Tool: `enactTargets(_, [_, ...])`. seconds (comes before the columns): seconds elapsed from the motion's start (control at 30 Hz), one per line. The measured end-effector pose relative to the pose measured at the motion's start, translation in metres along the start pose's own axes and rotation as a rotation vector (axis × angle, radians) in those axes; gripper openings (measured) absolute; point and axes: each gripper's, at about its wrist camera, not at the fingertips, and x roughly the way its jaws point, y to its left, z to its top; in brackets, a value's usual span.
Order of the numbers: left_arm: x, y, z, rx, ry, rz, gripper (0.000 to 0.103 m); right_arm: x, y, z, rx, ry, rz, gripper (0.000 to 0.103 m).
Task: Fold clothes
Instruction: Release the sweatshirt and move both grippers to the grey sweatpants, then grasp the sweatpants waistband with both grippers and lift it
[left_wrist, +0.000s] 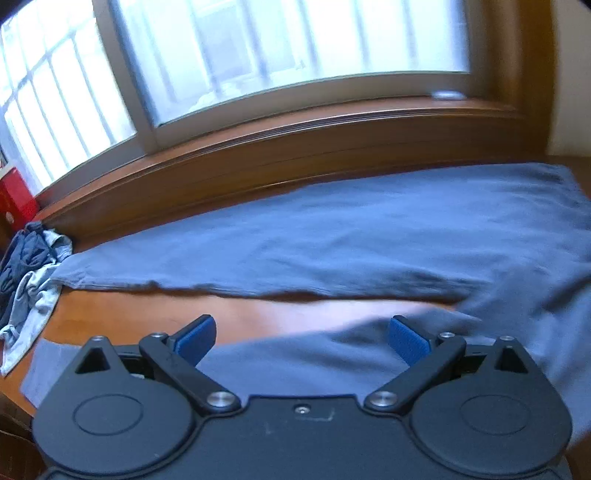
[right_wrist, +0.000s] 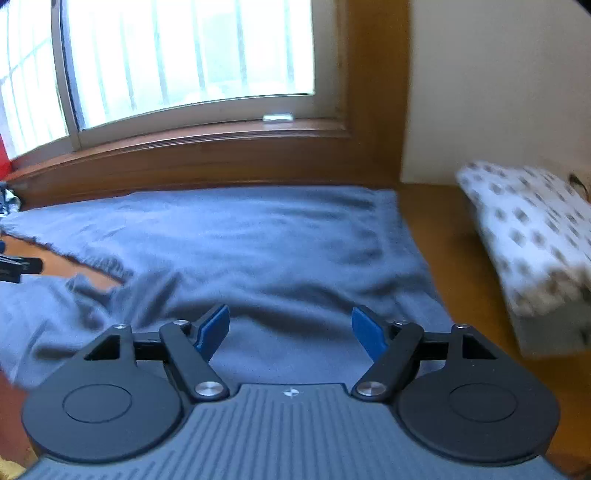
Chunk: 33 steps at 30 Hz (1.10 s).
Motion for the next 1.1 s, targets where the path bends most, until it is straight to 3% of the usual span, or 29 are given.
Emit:
enactTargets(0.23, [-0.031, -0.076, -0.036, 0.056, 0.035, -0.024, 0.1, -0.033, -0.057, -0.043, 0.038, 0.02, -0.028, 0.078])
enactTargets(0.37, [-0.04, -0.1, -0.048, 0.067, 0.079, -0.043, 0.1, -0.034, -0.08, -0.053, 0.075, 0.033, -0.048, 0.078])
enactTargets(0.57, [-0.046, -0.122, -0.058, 0.139, 0.092, -0.047, 0.1, -0.017, -0.105, -0.06, 0.154, 0.04, -0.078, 0.078])
enactTargets(0.8, [-0.047, -0.133, -0.066, 0.133, 0.116, -0.067, 0.1, 0.003, -0.127, -0.061, 0.348, 0.052, 0.018, 0.078])
enactTargets(0.97, [-0.046, -0.133, -0.072, 0.113, 0.13, -0.057, 0.1, 0.017, -0.117, -0.059, 0.342, 0.038, 0.01, 0.078])
enactTargets(1.03, [-0.048, -0.133, -0.076, 0.11, 0.118, -0.055, 0.1, 0.019, -0.108, -0.059, 0.307, 0.025, -0.026, 0.051])
enactTargets(1.07, [-0.052, -0.134, -0.079, 0.123, 0.099, -0.046, 0.1, 0.02, -0.106, -0.059, 0.293, 0.029, -0.035, 0.025])
enactTargets(1.1, [-0.055, -0.136, -0.082, 0.137, 0.079, -0.037, 0.1, 0.02, -0.107, -0.058, 0.315, 0.036, -0.014, 0.023])
